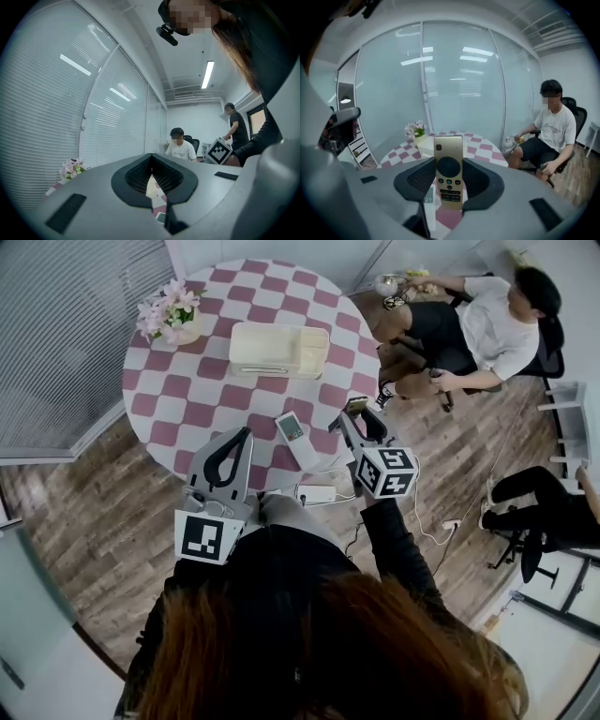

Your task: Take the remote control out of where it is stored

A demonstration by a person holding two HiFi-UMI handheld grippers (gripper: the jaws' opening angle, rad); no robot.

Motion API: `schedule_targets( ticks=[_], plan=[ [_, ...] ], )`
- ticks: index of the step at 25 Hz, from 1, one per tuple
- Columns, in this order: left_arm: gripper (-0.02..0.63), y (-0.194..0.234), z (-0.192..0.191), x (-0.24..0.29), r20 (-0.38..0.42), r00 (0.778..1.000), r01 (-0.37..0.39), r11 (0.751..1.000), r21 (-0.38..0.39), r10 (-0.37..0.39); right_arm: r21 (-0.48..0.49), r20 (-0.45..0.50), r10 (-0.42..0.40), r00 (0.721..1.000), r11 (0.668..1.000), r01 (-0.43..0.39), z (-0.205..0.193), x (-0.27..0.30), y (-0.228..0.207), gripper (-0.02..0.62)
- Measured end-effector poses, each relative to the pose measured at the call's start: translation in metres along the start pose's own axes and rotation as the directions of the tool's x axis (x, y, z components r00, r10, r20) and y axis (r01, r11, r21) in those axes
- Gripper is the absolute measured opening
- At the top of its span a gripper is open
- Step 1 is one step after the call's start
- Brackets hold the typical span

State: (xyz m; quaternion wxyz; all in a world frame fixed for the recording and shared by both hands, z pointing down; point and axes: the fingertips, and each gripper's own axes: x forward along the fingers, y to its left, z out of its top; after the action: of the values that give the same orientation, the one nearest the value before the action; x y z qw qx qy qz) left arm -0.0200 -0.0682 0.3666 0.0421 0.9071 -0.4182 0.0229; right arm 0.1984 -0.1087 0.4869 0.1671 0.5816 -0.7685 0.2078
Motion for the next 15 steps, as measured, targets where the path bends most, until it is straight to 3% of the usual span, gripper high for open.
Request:
schedule_targets(
  ticks=[4,8,12,15],
  plan=[
    [0.009,0.001,-0.001,0.001,0.006,1.000,-0.003,1.000,-0.010,0.003,-0.014,-0.204,0.013,0.979,1.000,-0.016,-0.039,0.012,-0.013,0.186],
    [0.009,0.006,-0.001,-0.002,0.007,1.000,-0.015,1.000,-0.017,0.015,-0.018,-0.378,0.065,0.923,0.997,-0.077,-0.070,0.021,-0.007,0.186],
    [0.009,0.012,-0.001,-0.006,0.006,0.999,-0.035,0.999,-0.018,0.035,-0.004,-0.477,0.096,0.874,0.994,-0.112,-0.093,0.036,-0.003,0.186],
    [0.009,0.014,-0.001,-0.009,0.005,0.999,-0.046,0.999,-0.016,0.046,-0.013,-0.516,0.094,0.852,0.993,-0.118,-0.100,0.052,-0.001,0.186]
  ],
)
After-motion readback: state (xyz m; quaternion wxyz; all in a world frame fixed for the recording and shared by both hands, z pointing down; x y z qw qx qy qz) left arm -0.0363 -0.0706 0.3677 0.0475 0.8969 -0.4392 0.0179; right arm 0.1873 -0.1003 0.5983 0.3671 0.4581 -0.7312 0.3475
